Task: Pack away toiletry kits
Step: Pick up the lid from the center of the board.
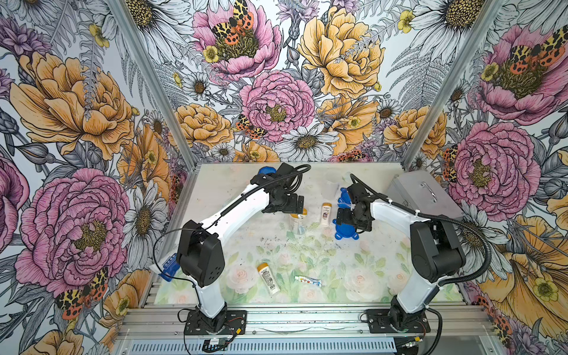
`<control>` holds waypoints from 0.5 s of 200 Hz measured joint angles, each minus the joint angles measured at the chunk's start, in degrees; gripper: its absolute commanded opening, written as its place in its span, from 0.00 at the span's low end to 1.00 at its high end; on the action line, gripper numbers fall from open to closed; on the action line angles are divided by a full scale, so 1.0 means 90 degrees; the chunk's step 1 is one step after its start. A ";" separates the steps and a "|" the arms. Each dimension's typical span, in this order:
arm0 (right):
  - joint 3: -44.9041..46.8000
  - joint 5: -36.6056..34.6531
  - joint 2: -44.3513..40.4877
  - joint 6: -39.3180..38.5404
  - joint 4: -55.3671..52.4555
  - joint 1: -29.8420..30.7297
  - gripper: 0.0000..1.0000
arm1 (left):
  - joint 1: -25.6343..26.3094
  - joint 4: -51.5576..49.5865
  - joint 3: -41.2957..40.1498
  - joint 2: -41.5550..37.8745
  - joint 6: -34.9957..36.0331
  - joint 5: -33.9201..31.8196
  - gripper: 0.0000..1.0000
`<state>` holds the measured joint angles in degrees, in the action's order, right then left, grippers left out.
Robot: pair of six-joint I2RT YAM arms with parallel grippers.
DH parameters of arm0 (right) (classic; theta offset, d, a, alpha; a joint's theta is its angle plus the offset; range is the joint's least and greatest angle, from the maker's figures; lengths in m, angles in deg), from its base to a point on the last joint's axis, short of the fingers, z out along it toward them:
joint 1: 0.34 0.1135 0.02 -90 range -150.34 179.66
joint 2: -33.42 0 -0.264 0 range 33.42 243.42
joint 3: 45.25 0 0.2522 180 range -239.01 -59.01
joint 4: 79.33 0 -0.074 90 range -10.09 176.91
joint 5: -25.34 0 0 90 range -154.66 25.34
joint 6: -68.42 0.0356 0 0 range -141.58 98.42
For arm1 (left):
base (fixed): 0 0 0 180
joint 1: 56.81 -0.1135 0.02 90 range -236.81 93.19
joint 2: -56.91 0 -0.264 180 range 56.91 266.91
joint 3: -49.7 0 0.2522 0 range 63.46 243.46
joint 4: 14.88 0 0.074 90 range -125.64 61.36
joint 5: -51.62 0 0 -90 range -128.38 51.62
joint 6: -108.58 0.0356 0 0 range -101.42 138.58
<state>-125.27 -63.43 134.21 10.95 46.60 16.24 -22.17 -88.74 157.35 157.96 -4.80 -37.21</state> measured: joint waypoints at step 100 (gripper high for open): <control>-0.0449 -0.0289 0.0787 -0.0078 -0.0080 0.0209 0.99 | -0.0508 0.0262 0.0000 -0.0223 0.0061 0.0656 0.98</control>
<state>-129.31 -66.03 141.30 10.25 45.87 18.12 -26.74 -86.38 157.35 155.95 -4.25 -31.31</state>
